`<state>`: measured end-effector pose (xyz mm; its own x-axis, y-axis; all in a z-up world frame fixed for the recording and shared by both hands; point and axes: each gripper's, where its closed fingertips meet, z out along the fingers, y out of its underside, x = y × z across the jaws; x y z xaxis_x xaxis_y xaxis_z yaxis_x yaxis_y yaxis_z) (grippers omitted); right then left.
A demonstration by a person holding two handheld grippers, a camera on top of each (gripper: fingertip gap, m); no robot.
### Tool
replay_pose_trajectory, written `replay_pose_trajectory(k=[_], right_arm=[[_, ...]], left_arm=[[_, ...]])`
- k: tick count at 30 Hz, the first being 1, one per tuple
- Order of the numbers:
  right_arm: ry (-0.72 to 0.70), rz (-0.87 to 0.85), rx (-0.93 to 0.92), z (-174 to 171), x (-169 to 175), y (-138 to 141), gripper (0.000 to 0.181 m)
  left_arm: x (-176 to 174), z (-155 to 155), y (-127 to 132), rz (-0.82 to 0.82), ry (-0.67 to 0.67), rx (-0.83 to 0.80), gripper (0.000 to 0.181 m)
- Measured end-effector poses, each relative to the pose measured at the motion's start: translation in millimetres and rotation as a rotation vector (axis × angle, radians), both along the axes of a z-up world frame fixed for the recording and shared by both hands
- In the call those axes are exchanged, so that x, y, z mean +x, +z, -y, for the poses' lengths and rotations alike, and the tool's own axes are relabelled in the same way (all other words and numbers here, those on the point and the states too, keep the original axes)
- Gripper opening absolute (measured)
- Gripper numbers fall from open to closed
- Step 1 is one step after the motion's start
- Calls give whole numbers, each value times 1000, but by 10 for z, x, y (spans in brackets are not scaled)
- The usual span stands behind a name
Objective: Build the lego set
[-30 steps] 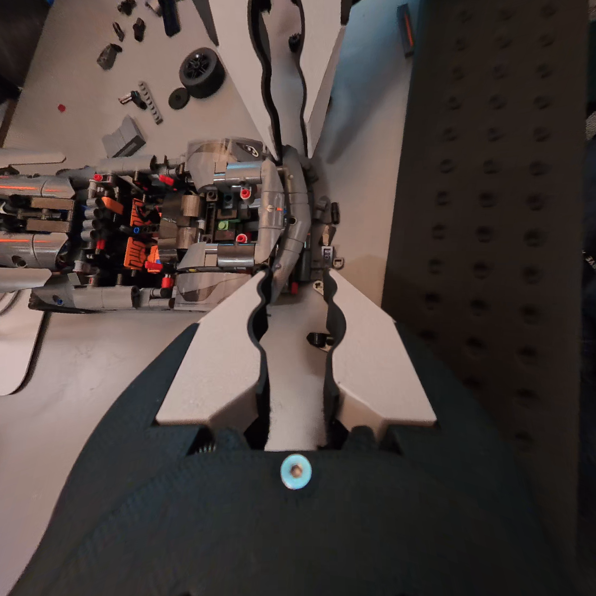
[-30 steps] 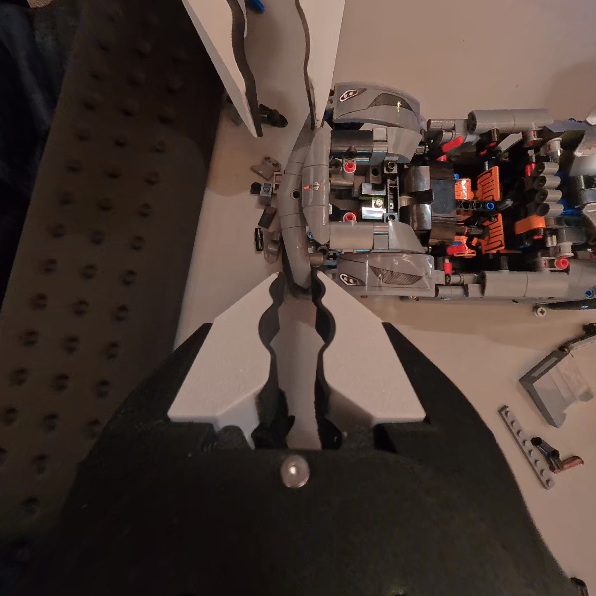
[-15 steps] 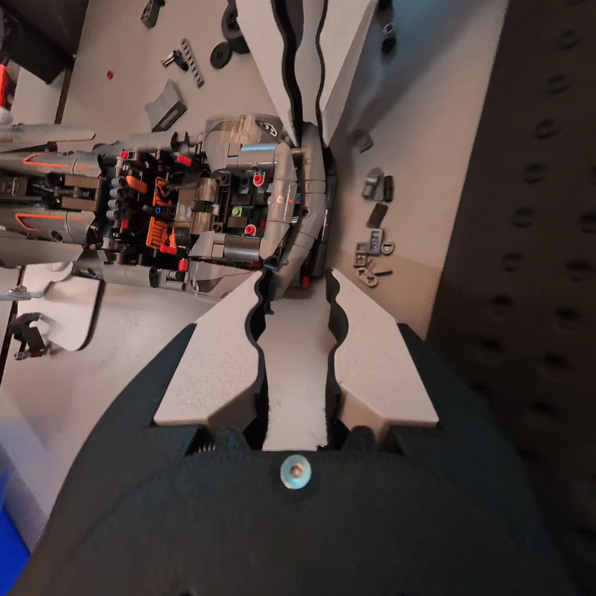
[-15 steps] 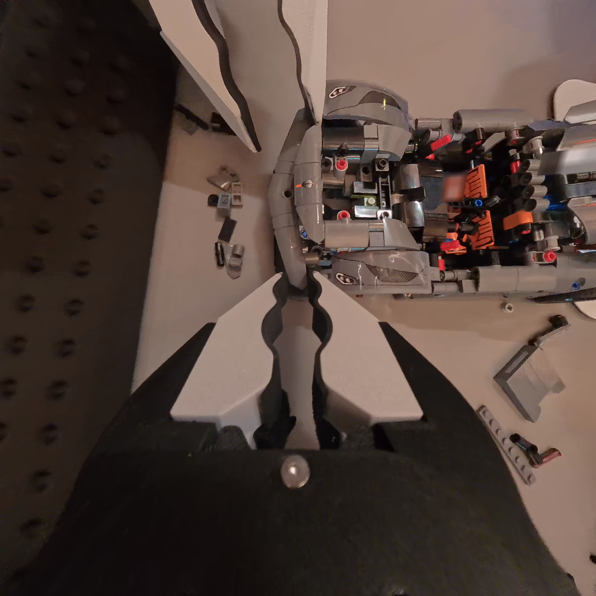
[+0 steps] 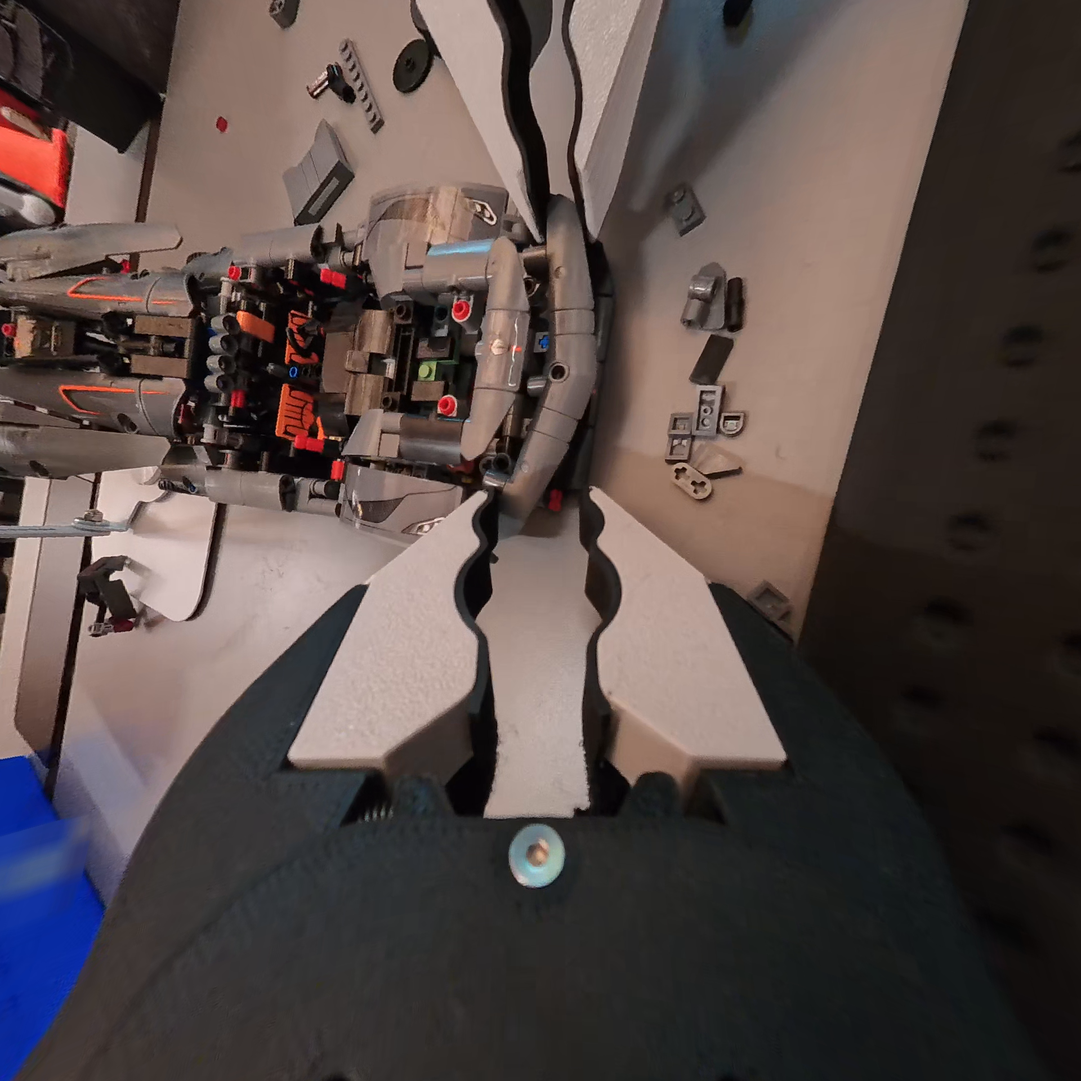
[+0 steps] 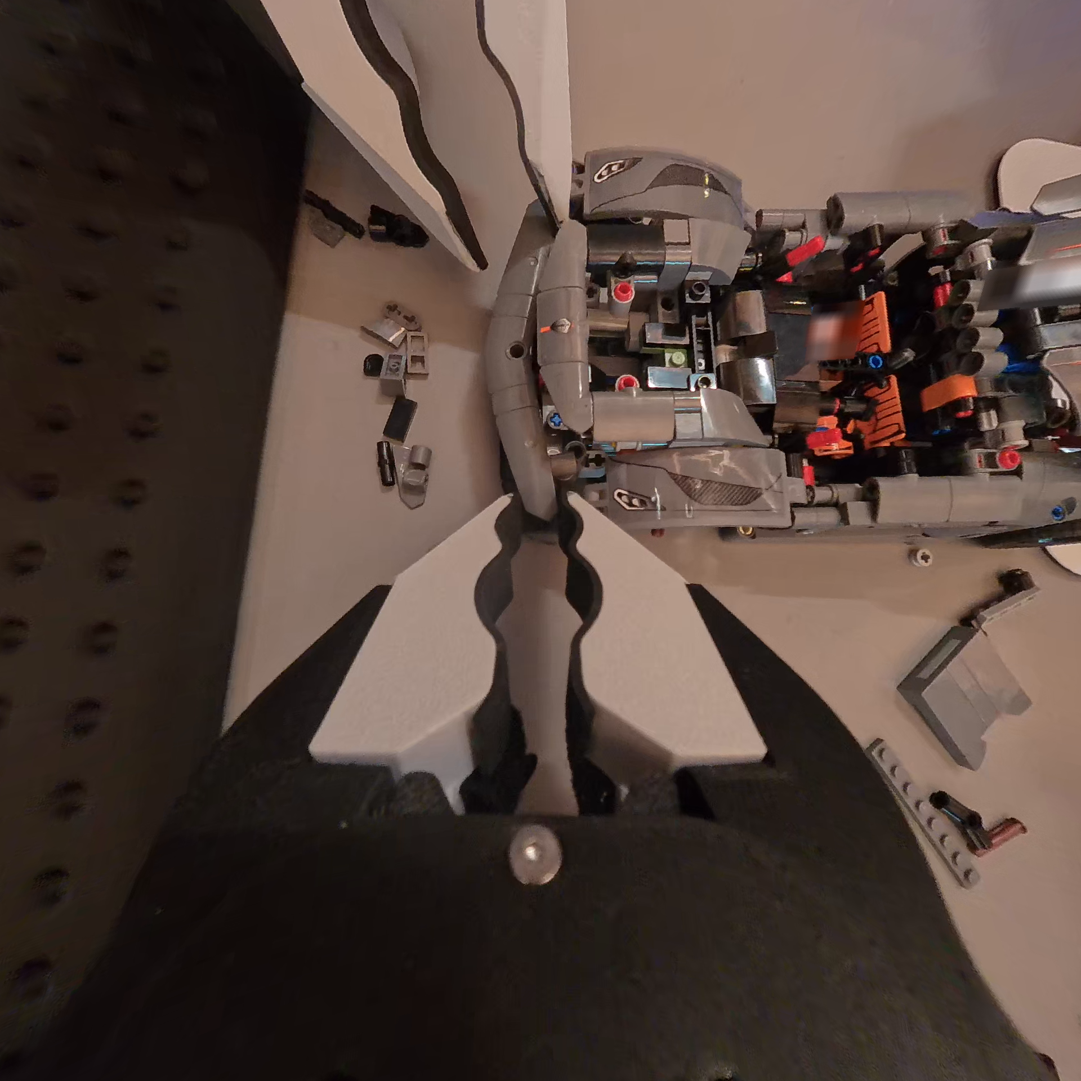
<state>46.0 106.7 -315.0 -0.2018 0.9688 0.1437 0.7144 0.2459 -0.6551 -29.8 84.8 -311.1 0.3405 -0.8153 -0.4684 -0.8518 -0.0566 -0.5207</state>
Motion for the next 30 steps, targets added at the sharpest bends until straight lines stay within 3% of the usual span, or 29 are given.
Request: replay_pose_trajectory(k=[17,24,30], right_arm=[[20,34,-27,57,47,-60,10],[17,19,-55,58,64,-30,12],[16,13,-70,59,64,-26,12]], left_arm=[[51,90,-45,-12,-46,-30,26],[-164,7,161,98,-18,-66,23],[-245,-37,-71,171,36,-220,31]])
